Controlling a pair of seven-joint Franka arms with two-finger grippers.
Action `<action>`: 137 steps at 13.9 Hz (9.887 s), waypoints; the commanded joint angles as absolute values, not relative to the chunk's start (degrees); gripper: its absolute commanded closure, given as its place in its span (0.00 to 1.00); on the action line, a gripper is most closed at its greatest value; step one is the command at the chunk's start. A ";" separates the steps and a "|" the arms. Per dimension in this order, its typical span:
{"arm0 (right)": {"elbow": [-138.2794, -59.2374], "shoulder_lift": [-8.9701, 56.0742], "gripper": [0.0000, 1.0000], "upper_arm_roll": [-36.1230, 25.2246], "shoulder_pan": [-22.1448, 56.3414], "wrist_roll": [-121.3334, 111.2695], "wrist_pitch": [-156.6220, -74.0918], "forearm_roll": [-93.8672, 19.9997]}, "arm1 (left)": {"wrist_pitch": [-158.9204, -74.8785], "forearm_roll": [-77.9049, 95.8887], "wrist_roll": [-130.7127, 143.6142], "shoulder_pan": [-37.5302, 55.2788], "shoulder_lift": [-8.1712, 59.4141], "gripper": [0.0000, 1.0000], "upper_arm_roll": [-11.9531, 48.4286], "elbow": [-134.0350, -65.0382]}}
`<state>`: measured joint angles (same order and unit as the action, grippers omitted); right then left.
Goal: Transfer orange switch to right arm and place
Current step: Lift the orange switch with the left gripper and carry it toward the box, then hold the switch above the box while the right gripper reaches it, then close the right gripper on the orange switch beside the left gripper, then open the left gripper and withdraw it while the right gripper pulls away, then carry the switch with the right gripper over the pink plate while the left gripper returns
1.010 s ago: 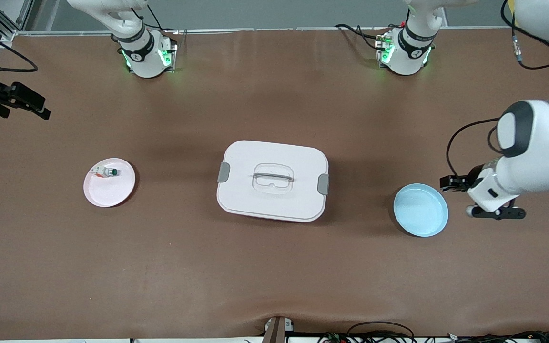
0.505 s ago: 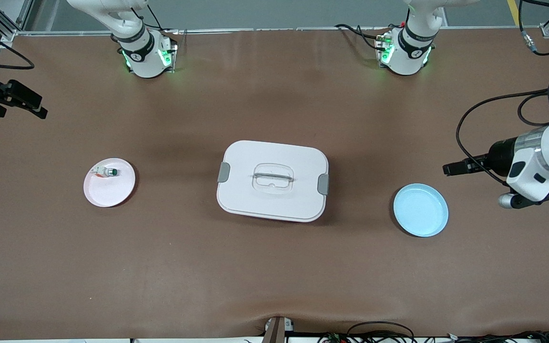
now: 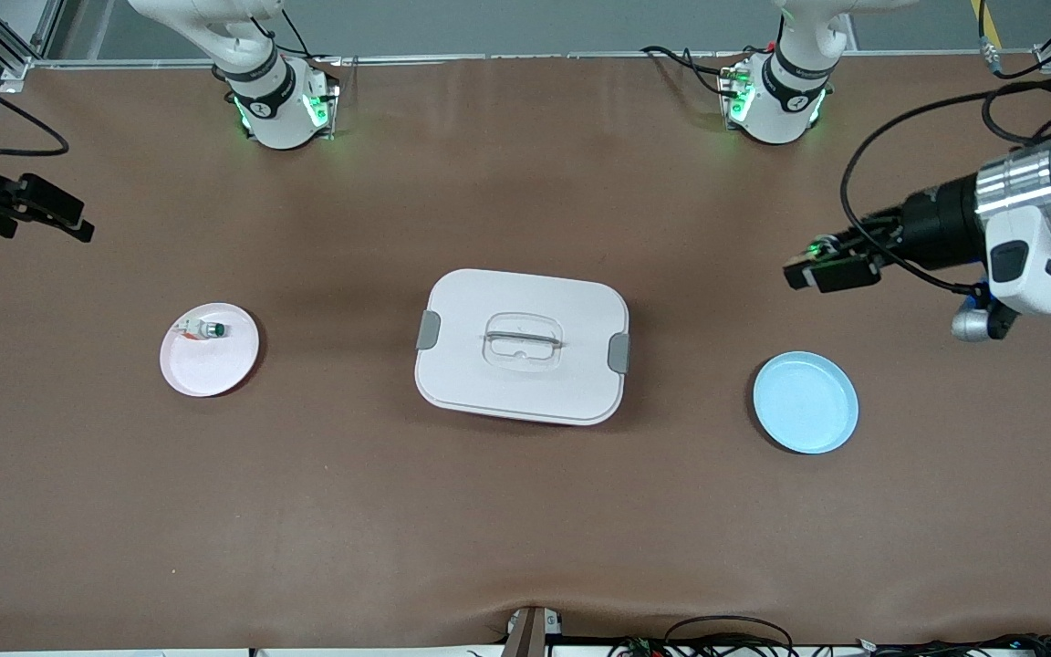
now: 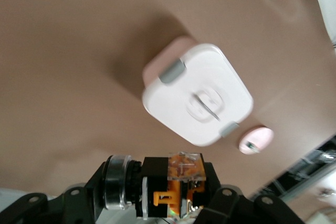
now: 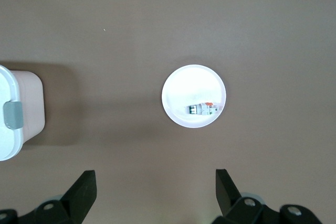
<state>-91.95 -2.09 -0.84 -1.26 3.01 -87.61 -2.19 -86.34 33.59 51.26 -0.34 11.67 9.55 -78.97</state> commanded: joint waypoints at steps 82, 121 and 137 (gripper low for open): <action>-93.34 9.49 1.00 1.49 28.92 12.83 -130.34 -35.42 | -139.66 21.80 112.06 22.24 24.35 0.46 26.10 -79.01; -117.84 8.18 1.00 0.97 2.83 -70.28 -124.95 -4.23 | -83.33 9.33 45.48 -3.51 9.84 0.00 26.37 -79.72; -132.27 13.53 1.00 0.70 -7.73 -93.25 -150.99 2.90 | -89.45 -0.71 -3.42 -22.67 -1.39 0.00 26.19 -94.28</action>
